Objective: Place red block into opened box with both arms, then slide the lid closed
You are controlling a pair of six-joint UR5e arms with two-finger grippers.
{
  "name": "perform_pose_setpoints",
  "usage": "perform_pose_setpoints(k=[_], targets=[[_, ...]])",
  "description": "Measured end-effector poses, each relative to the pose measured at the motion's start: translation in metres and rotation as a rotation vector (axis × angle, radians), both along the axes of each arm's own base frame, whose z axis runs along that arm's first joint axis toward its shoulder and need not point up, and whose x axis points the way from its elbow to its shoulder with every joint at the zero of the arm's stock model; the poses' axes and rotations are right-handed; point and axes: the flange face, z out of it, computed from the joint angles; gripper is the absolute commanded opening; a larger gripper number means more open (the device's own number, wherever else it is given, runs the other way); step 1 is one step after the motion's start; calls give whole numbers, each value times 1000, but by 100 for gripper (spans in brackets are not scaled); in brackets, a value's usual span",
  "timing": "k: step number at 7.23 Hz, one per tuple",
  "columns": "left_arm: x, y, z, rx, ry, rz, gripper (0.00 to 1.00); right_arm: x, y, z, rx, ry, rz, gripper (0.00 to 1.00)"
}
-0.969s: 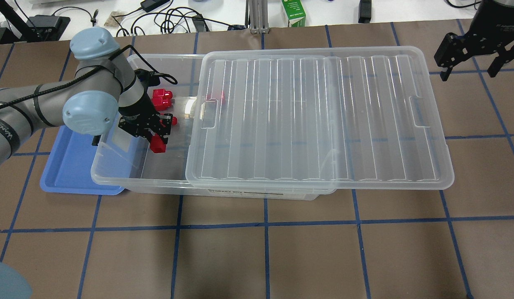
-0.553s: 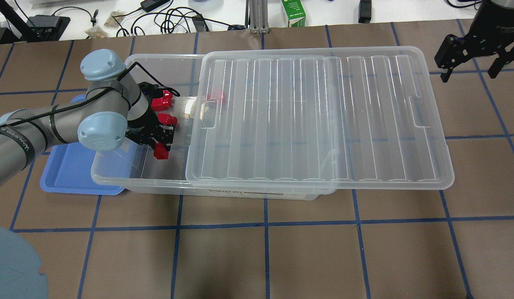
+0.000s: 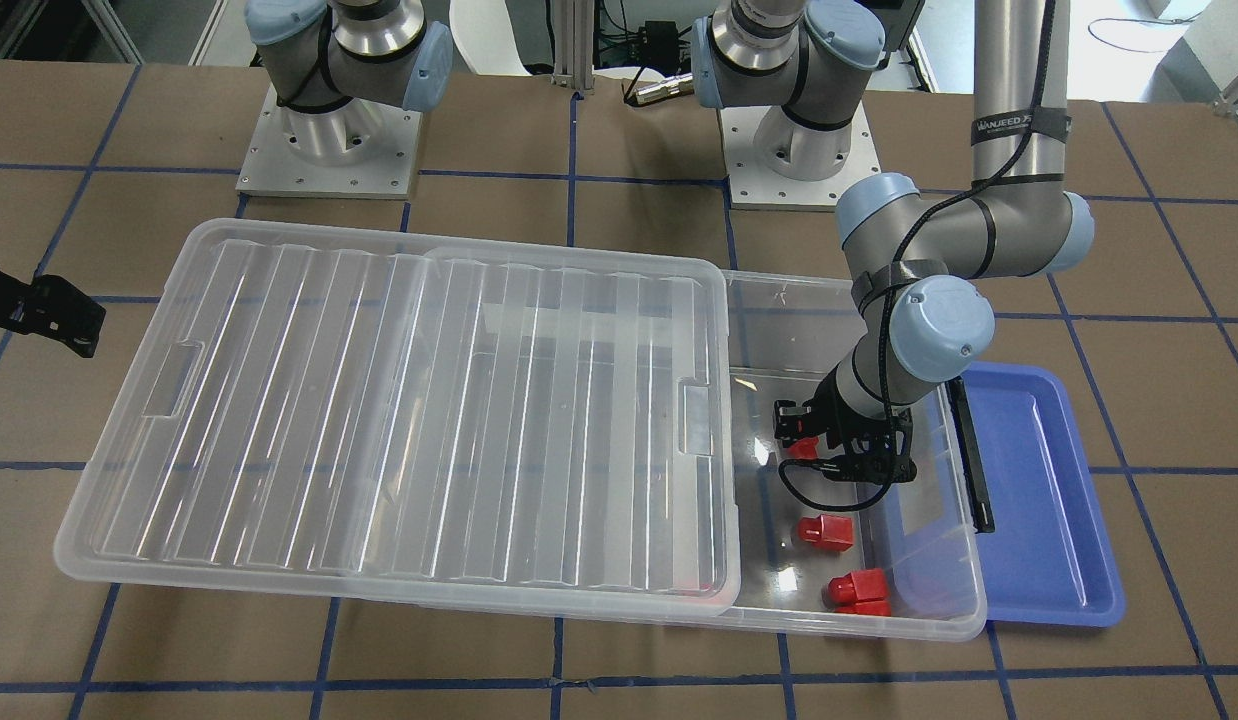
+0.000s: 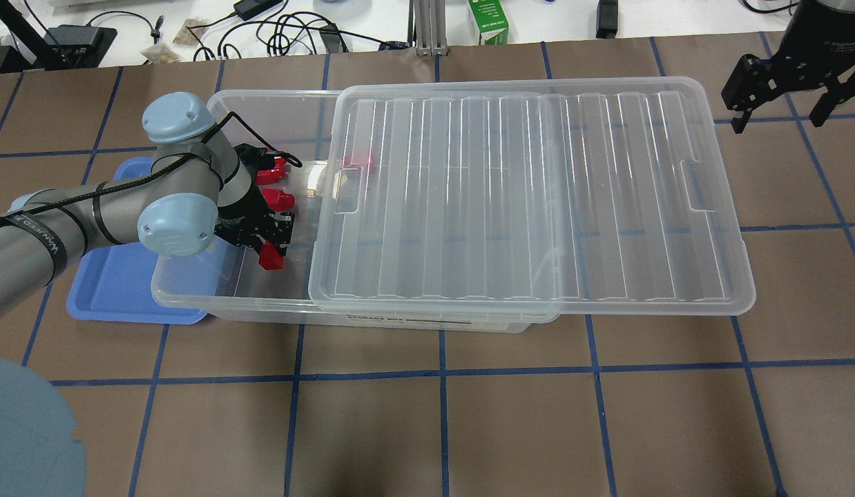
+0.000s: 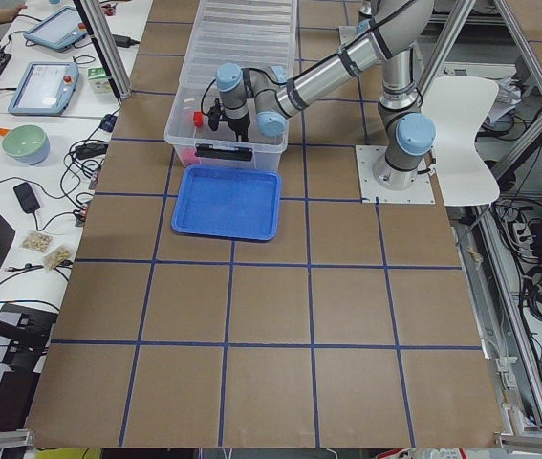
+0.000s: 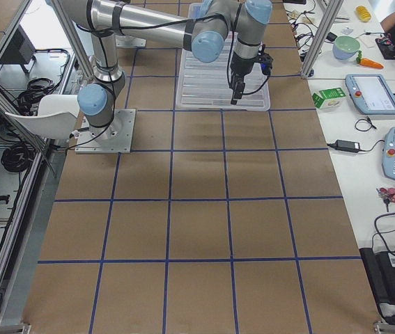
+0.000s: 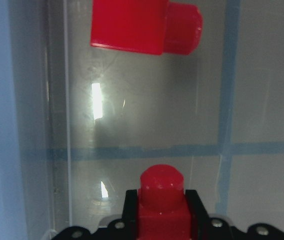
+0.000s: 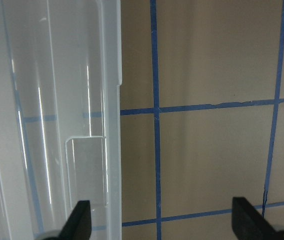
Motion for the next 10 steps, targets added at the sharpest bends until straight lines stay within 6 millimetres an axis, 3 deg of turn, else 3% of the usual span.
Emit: perform_pose_setpoints(k=[2,3,6,8,10], targets=[[-1,-1,26,-26,-10,6,100,0,0,0,-2,-1,-1,100],[-2,-3,50,-29,-13,12,100,-1,1,-1,3,-2,-2,100],[-15,-6,156,-26,-18,52,100,-3,2,-25,51,-15,-7,100],[-38,13,223,-69,-24,36,100,-20,12,-56,109,-34,-40,100],[-44,38,259,-95,-60,19,100,-39,23,-73,152,-50,-72,100]])
